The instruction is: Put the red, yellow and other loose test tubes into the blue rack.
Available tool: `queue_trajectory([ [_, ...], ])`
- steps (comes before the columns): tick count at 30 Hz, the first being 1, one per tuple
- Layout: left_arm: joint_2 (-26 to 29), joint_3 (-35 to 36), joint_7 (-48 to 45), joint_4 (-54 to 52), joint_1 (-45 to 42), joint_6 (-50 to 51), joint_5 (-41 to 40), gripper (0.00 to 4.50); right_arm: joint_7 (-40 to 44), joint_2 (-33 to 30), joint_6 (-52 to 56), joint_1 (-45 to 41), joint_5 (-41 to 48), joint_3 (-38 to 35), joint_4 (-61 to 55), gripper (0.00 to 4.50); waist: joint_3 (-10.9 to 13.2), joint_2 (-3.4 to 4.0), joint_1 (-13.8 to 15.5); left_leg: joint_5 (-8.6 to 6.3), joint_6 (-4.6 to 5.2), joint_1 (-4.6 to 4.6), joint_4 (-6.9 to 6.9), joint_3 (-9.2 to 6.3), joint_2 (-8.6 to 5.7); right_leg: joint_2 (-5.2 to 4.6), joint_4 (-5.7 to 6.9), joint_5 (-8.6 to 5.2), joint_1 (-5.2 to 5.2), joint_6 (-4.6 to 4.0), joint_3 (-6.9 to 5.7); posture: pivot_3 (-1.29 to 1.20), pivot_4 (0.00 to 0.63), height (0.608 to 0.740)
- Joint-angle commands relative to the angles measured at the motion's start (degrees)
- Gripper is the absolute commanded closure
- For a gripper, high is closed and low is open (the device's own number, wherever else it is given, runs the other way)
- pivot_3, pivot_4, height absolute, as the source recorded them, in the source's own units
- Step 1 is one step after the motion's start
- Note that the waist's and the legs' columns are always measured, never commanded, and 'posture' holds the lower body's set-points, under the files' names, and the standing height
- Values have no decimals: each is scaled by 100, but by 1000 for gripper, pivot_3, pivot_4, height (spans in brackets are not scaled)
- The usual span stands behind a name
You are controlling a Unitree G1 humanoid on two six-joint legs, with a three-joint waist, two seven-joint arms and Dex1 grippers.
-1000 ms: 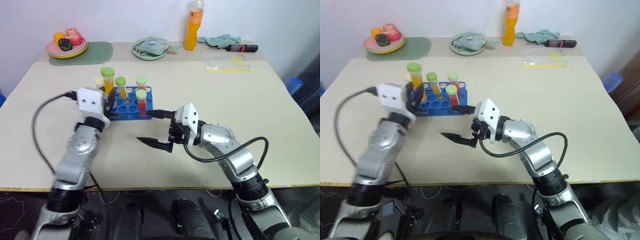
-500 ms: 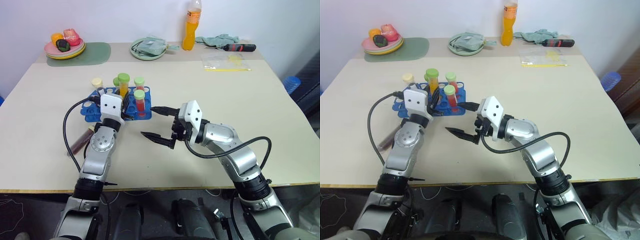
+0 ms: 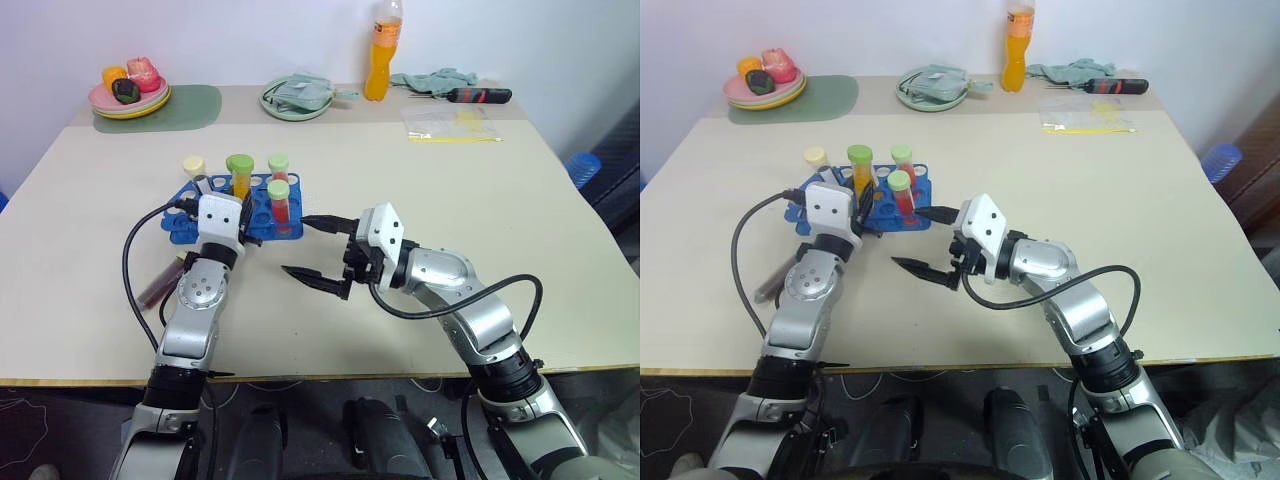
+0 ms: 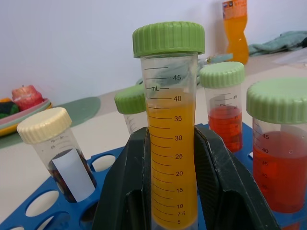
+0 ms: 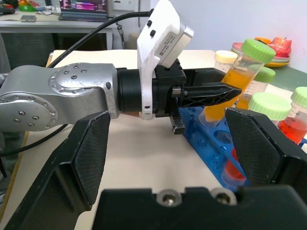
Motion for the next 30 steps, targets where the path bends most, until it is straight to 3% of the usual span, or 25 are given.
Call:
queue_trajectory([
  [1,-122,201,-52,32,-62,-87,-170,3824,15,47,-101,-27,-1,2,-156,276,0,0,3,0,0,0,0,0,0,0,0,0,0,0,0,0,150,740],
  [13,-449,422,-346,863,-157,-1269,-394,3824,34,32,-71,-37,2,-36,-198,276,0,0,24,0,0,0,1,1,-1,-1,0,0,1,0,0,0,150,740],
  [20,-439,554,-350,745,-53,-1309,-470,247,23,48,-58,-31,27,-63,-171,276,0,0,6,0,0,0,1,0,0,0,0,0,1,0,0,0,150,740],
  [24,-221,871,-430,-166,261,-830,-796,81,3,56,-44,-15,54,-92,-187,276,0,0,-16,0,0,1,0,-1,1,1,1,0,1,0,0,0,150,740],
  [30,923,1753,-978,-1917,897,837,-1783,81,19,23,-47,14,76,-139,-205,276,0,0,-16,0,0,2,-2,-2,4,3,3,0,0,0,0,0,150,740],
])
